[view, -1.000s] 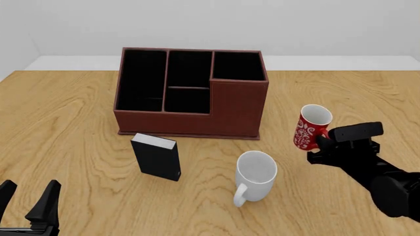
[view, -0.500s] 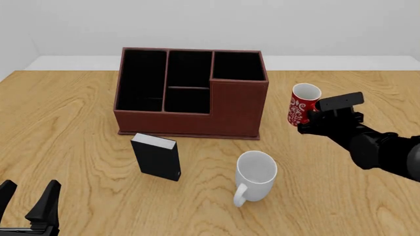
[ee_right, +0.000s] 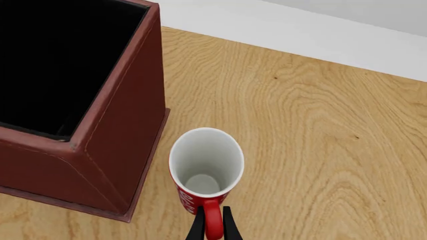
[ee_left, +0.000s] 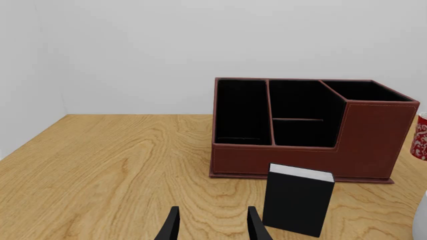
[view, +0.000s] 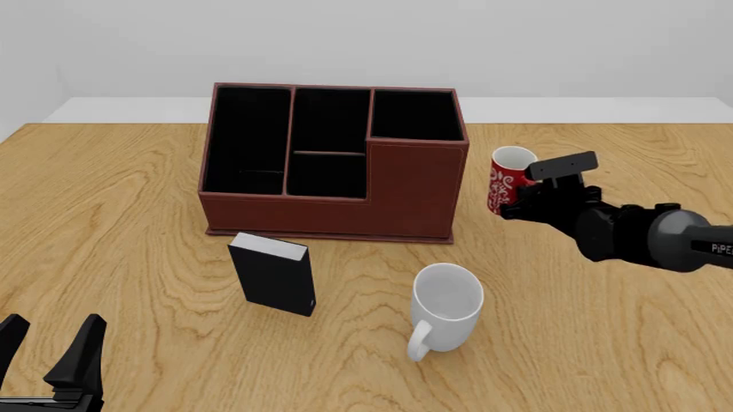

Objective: Pick up the red mug and place it to the right of the caddy.

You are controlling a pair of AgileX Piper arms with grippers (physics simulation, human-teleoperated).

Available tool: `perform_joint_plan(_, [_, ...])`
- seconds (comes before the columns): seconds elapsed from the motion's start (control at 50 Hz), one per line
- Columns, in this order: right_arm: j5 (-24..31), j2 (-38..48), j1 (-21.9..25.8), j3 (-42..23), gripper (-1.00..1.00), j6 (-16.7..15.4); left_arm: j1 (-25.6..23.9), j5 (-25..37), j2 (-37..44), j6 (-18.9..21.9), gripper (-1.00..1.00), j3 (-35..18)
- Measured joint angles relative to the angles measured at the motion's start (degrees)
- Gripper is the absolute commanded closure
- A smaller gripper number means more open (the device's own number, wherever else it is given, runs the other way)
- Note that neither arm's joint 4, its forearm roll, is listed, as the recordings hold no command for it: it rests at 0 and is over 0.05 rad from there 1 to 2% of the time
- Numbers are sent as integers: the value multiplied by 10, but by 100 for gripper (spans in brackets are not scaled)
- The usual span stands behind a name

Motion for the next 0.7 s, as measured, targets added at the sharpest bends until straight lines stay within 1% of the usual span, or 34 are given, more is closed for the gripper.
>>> perform_joint_plan(0.34, [12, 58, 7, -52, 100, 0, 0, 0, 0, 0, -100, 0])
perform_joint_plan(0.7, [15, 99, 12, -79, 100, 1, 0, 0, 0, 0, -100, 0])
